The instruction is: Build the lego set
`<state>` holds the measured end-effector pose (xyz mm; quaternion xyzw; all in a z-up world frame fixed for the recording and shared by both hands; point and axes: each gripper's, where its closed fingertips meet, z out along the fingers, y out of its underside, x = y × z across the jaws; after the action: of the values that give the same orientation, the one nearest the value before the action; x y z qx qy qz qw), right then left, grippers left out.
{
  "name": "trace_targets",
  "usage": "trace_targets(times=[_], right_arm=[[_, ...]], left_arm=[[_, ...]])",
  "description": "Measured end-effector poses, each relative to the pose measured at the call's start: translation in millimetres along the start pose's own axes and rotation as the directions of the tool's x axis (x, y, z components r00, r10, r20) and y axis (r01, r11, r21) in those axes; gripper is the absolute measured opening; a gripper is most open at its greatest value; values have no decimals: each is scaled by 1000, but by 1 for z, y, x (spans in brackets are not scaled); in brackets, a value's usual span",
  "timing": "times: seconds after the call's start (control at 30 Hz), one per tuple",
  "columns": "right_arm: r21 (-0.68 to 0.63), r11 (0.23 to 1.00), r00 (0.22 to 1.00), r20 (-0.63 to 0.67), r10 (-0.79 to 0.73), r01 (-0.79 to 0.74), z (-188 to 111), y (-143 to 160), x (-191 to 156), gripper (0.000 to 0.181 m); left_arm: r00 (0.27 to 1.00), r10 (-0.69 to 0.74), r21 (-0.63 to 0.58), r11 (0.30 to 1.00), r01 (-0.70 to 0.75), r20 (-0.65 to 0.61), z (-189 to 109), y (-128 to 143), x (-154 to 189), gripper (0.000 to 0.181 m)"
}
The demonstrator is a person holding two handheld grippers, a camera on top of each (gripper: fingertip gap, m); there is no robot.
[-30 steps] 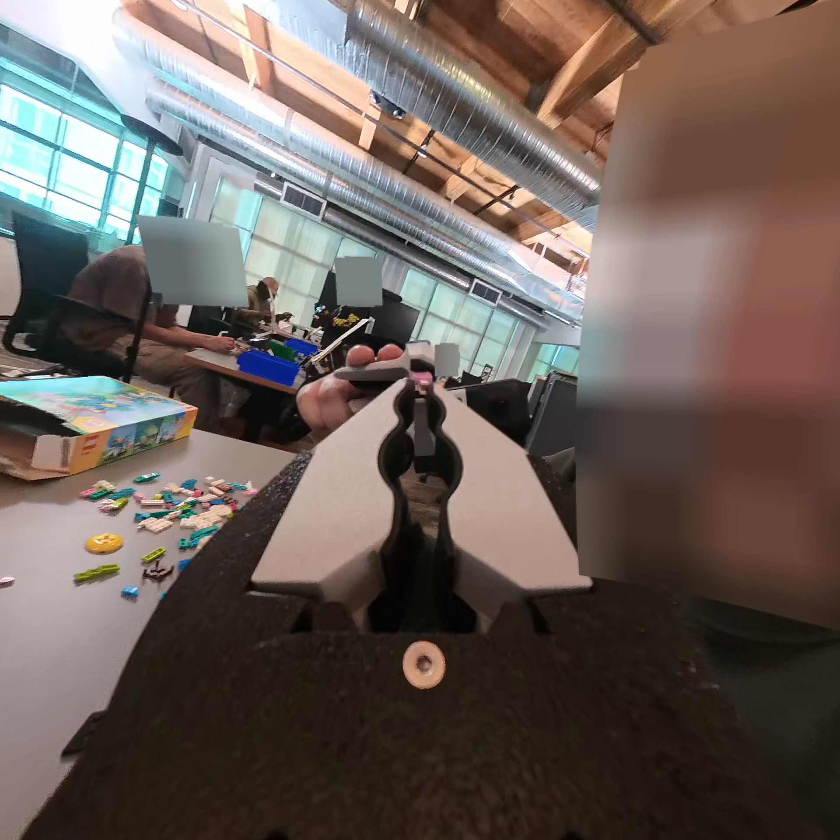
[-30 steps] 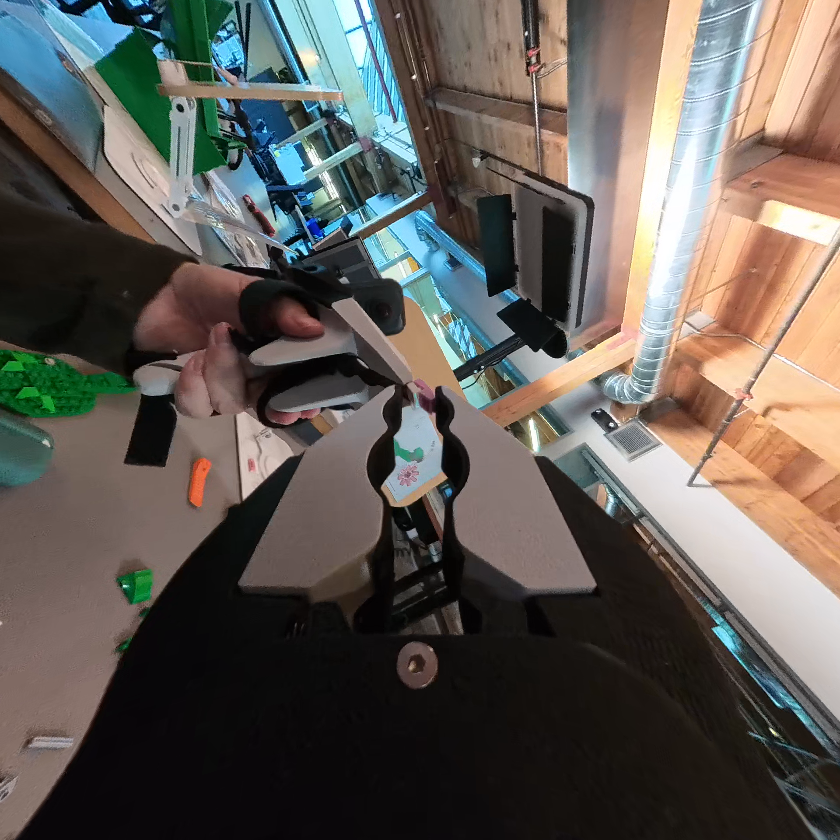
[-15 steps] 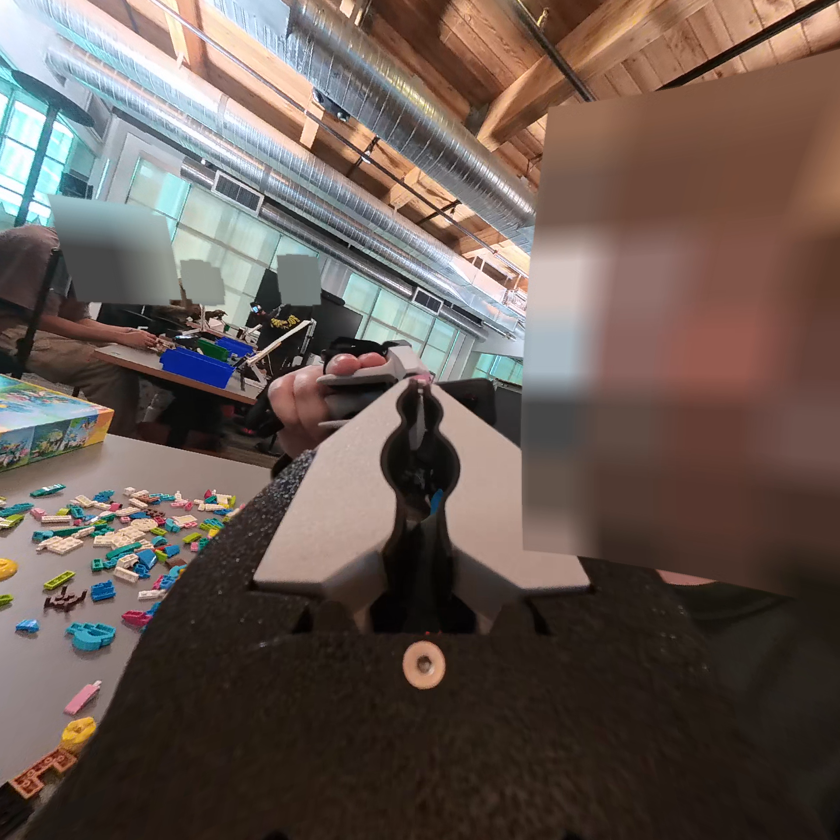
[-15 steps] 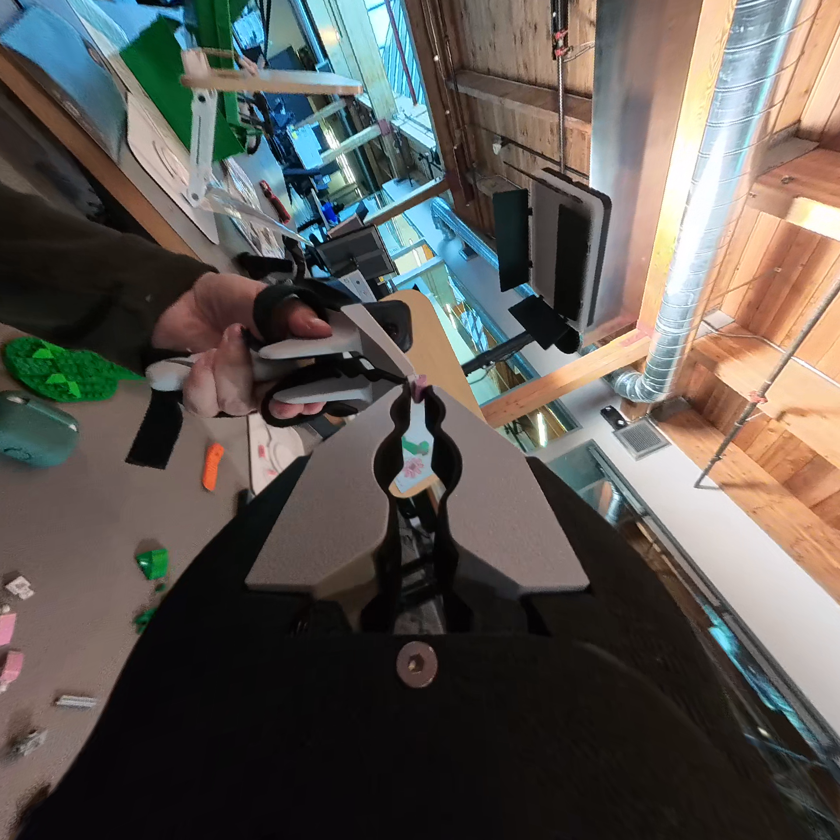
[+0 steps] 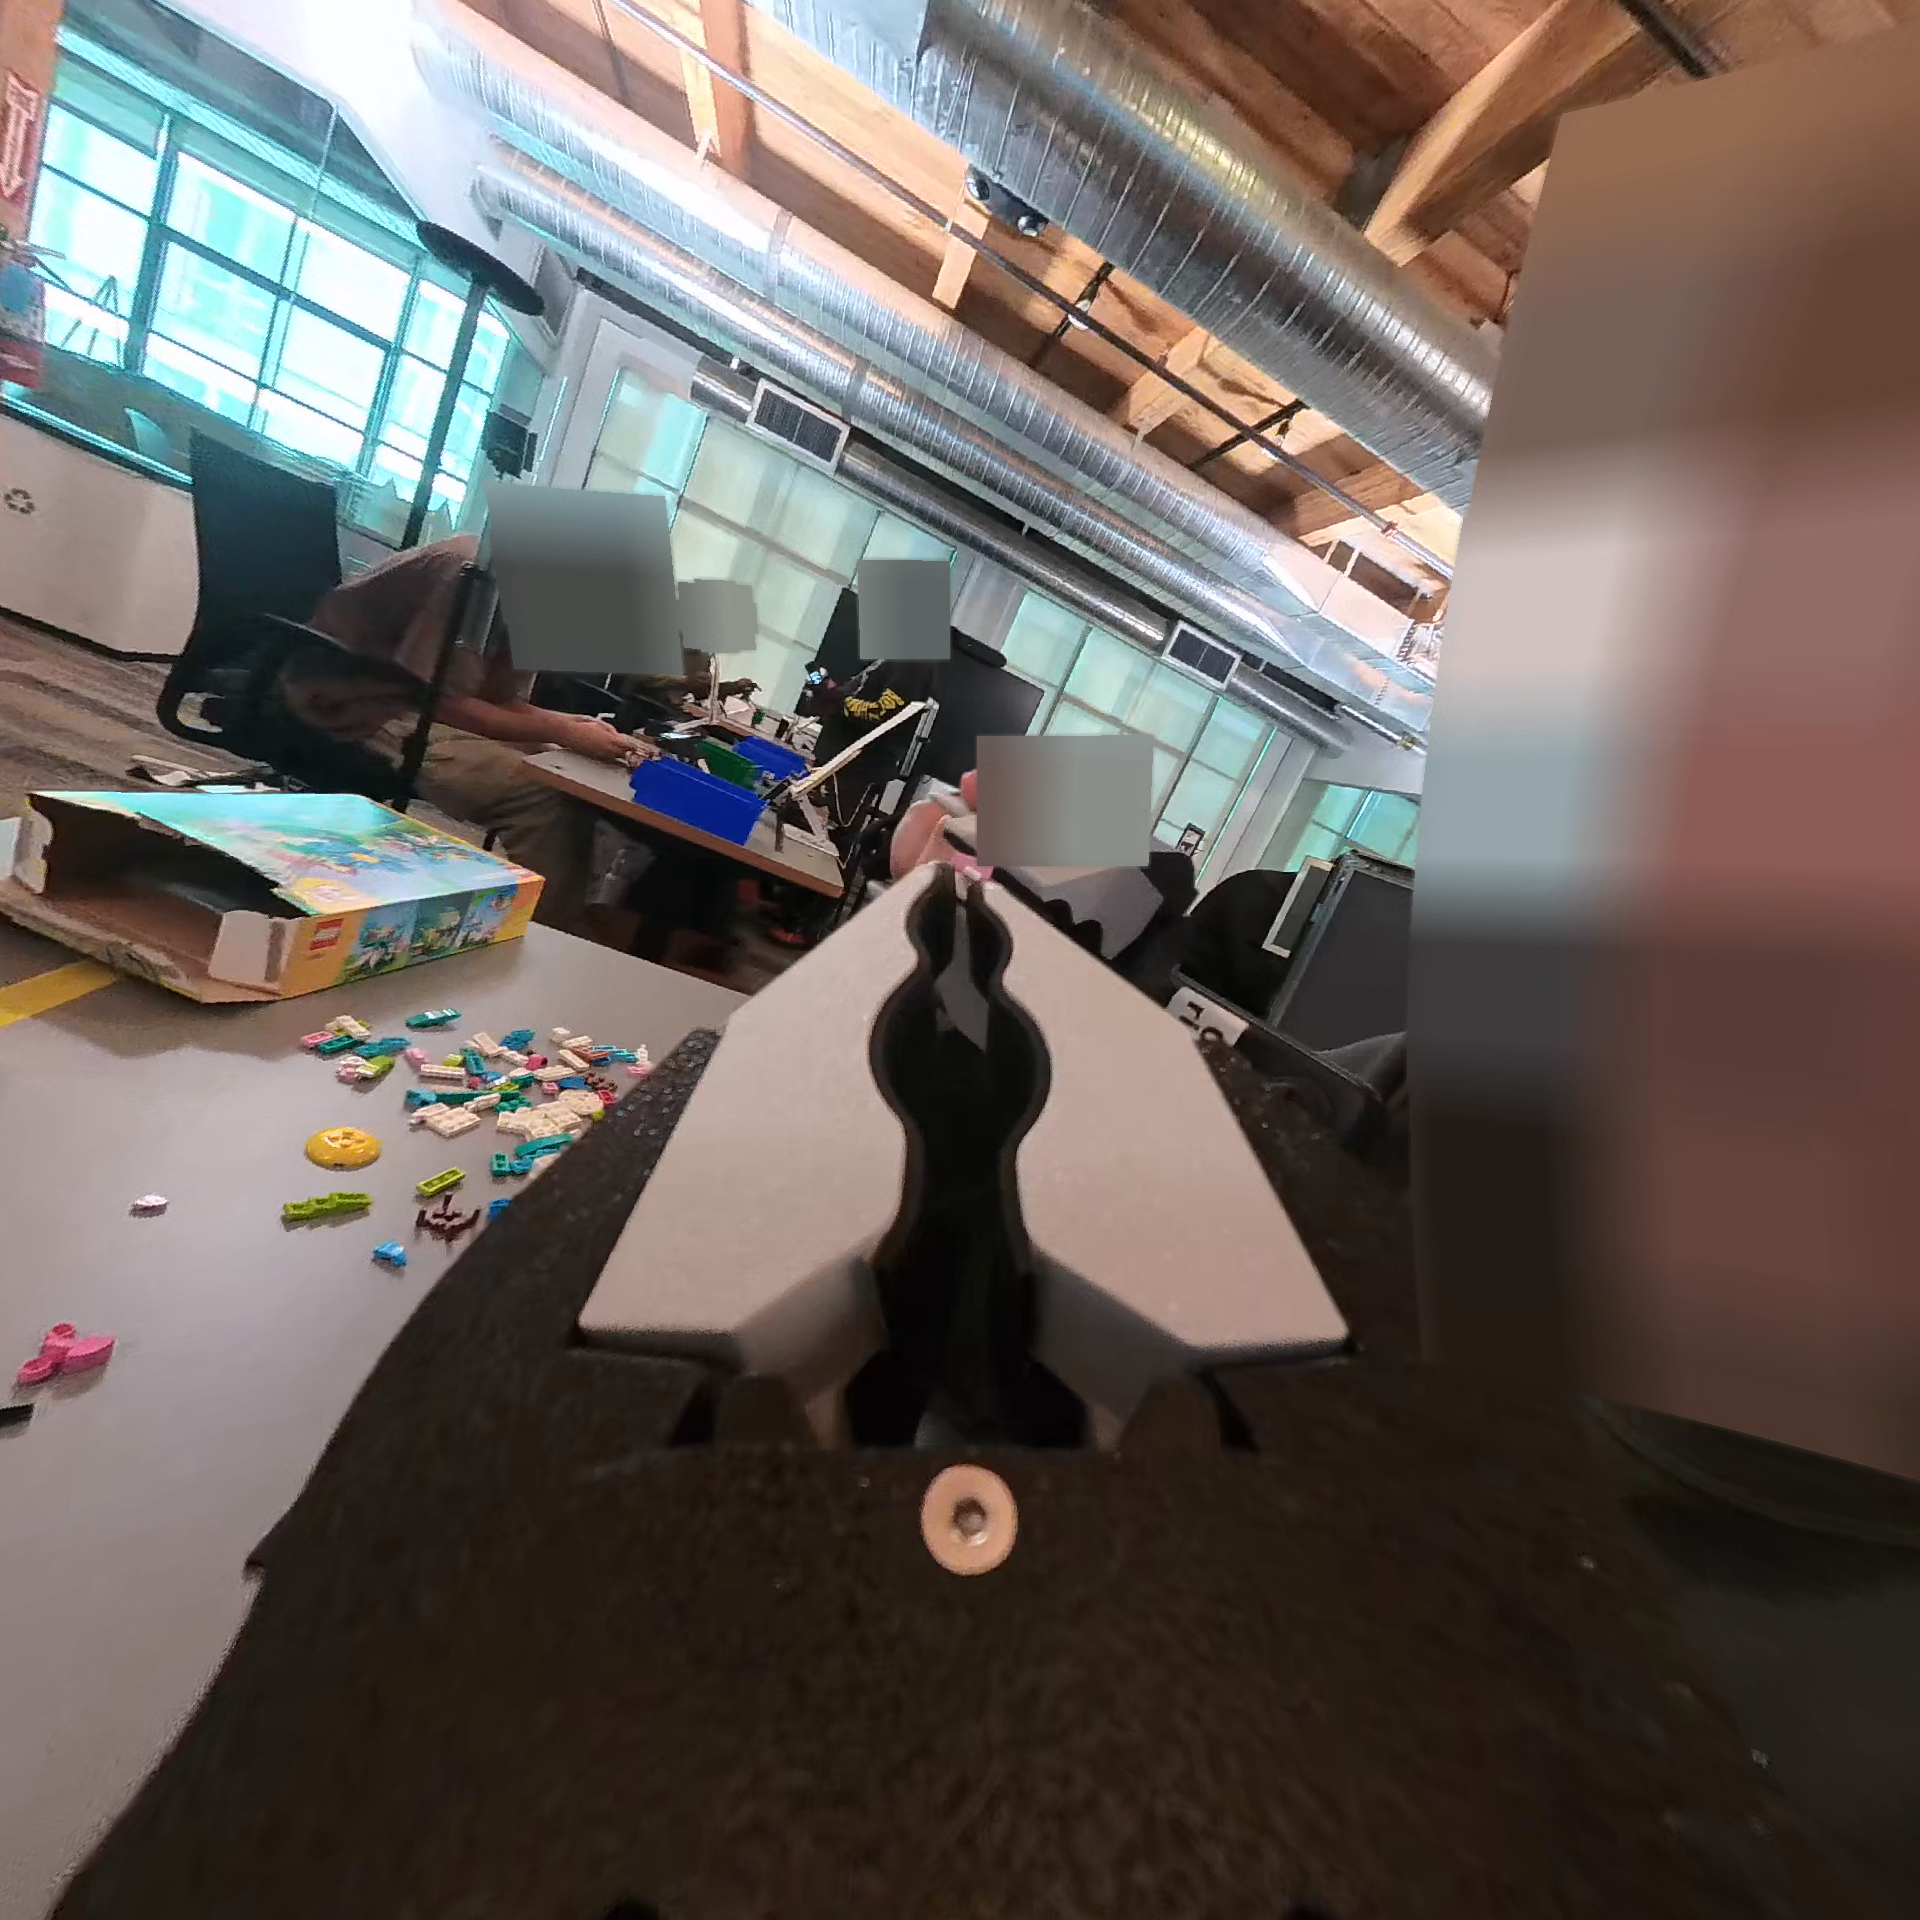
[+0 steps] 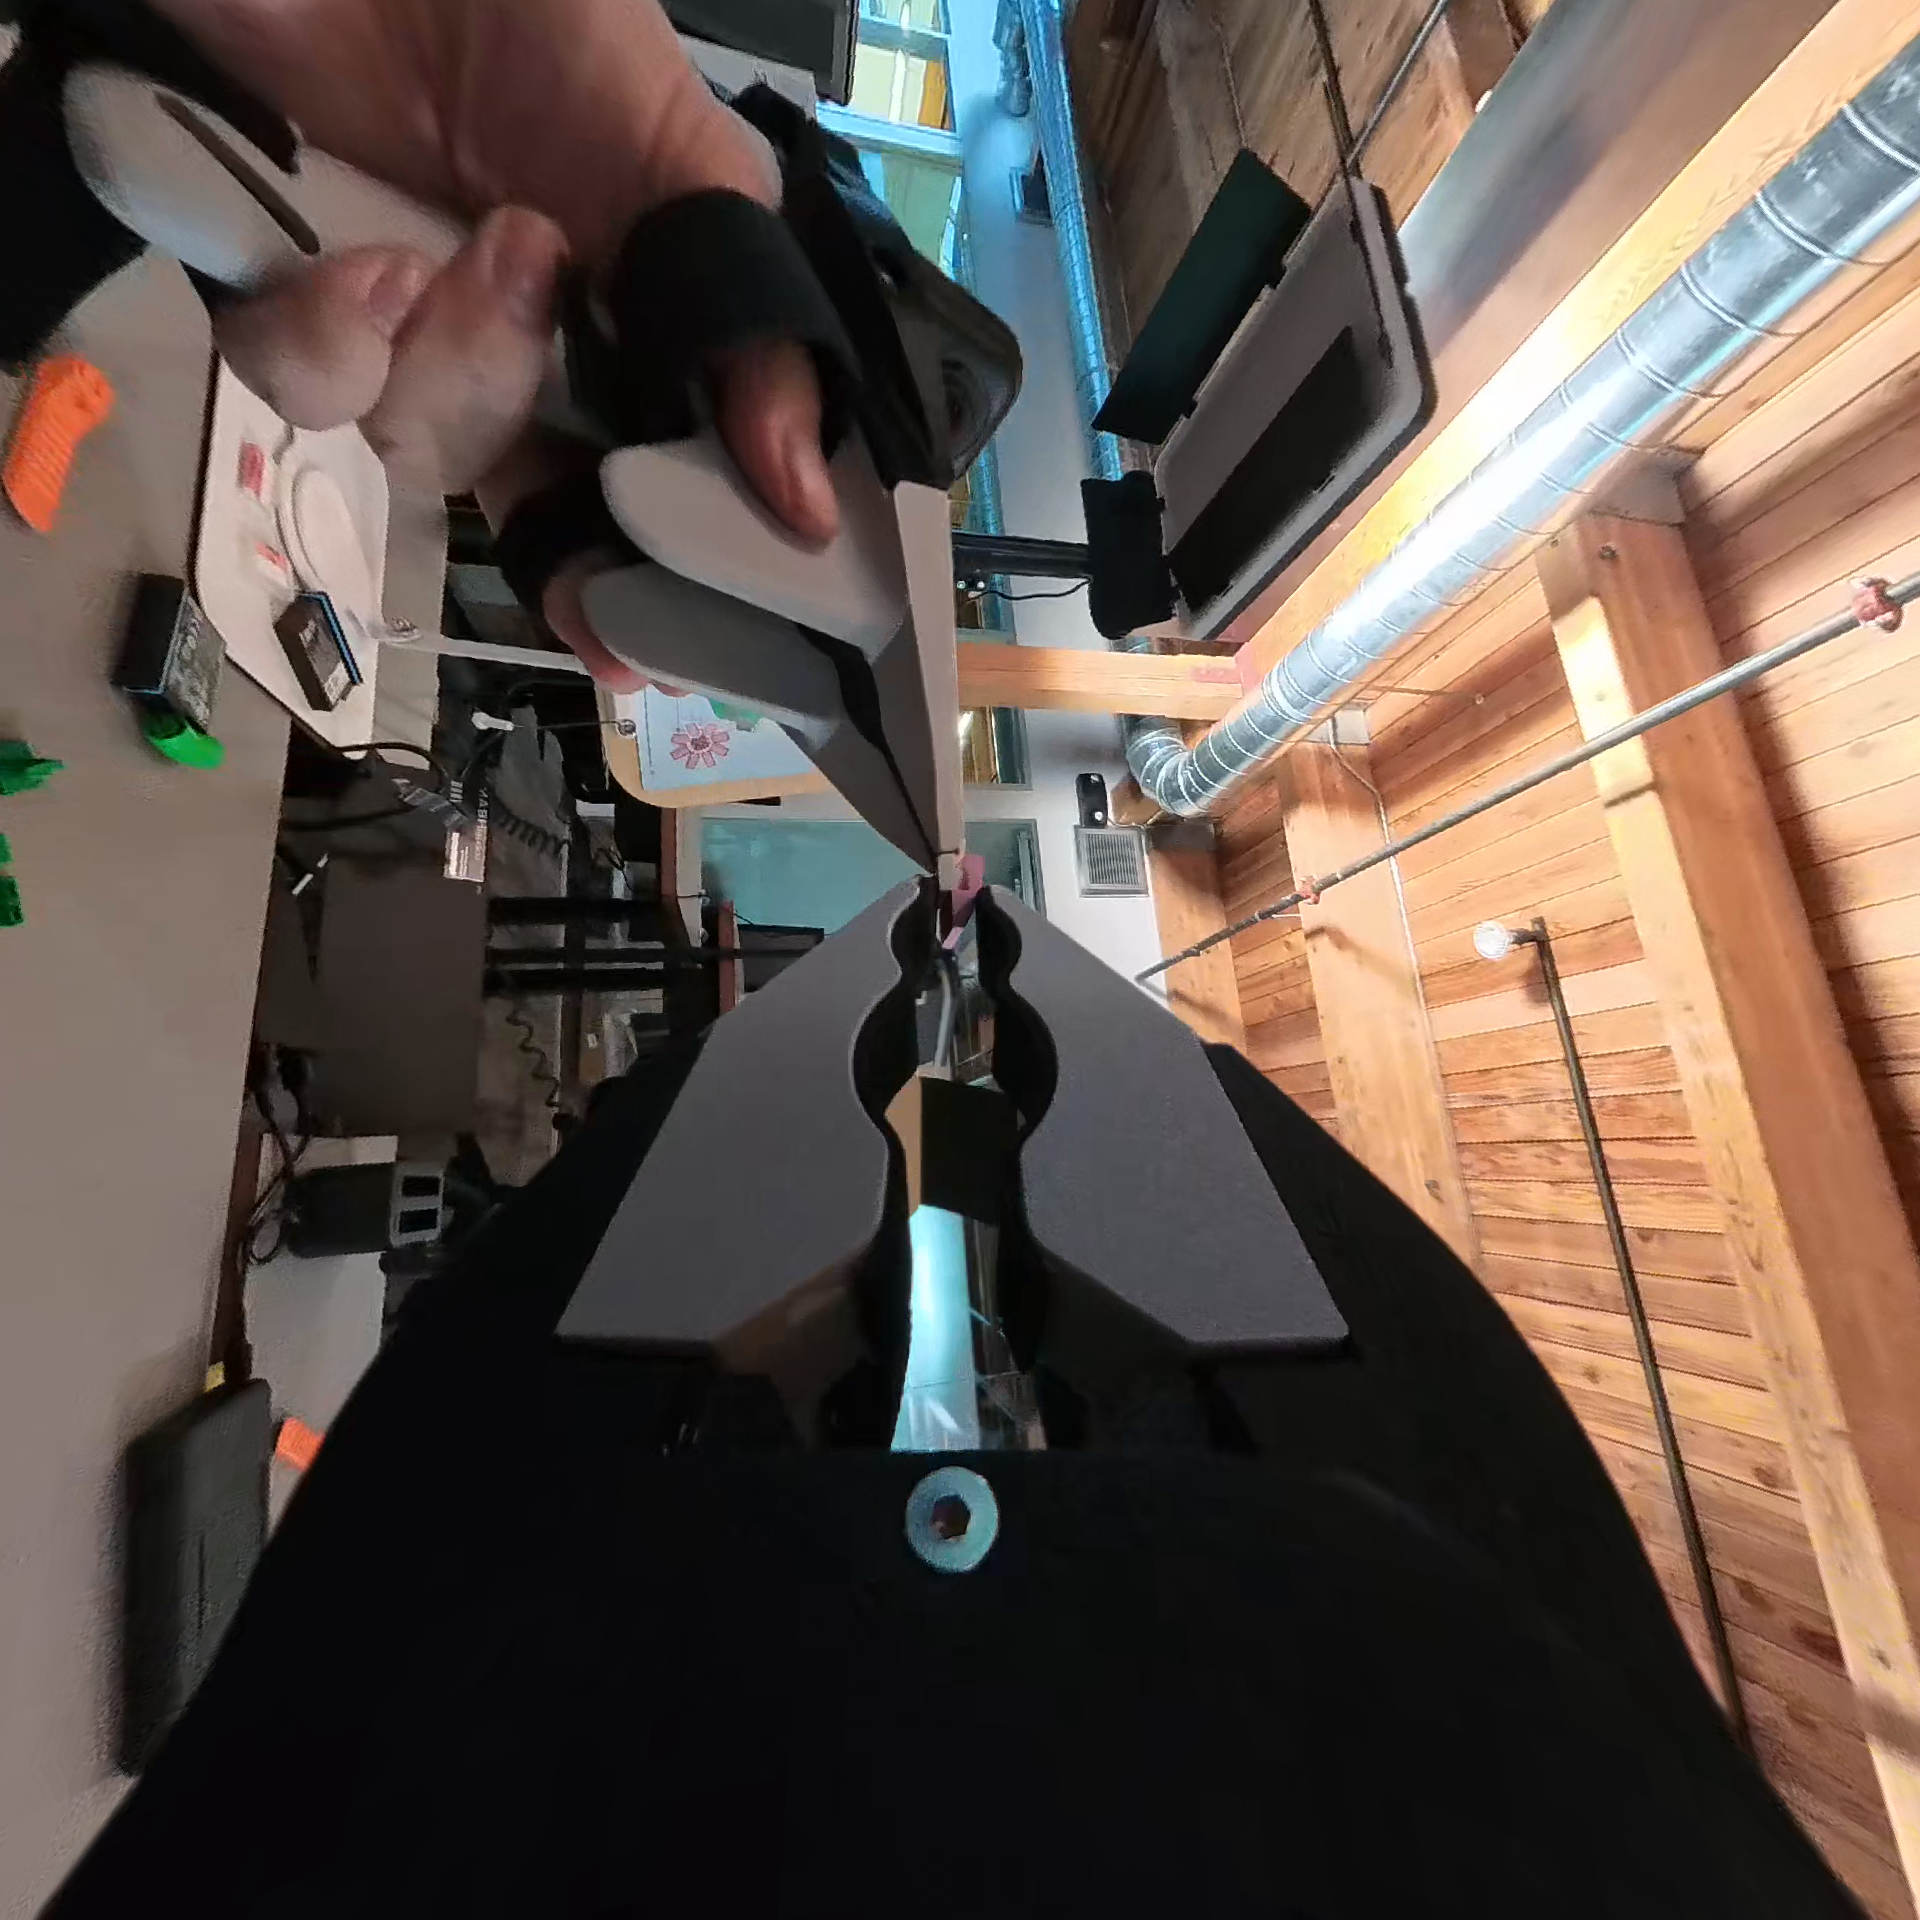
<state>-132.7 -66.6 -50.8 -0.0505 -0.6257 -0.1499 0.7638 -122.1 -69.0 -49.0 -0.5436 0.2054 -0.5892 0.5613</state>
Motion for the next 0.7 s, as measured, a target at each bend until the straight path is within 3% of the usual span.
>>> trace_targets(times=[0.03,0.23,0.57,0.7], right_arm=[[3,1000,1000,-1,5,-5,1,0,-1,6],[7,1000,999,-11,30,-30,5,1,-3,8],[-119,988,994,-34,-105,100,20,13,-10,4],[-104,993,998,-38,-57,52,25,14,-12,5]], left_arm=[[1000,-8,1,1000,8,-4,0,0,-1,0],[1000,-18,14,1000,18,11,-2,-2,-5,0],[980,60,58,996,-73,190,-6,-10,-25,0],[970,73,63,994,-90,231,-10,-12,-30,0]])
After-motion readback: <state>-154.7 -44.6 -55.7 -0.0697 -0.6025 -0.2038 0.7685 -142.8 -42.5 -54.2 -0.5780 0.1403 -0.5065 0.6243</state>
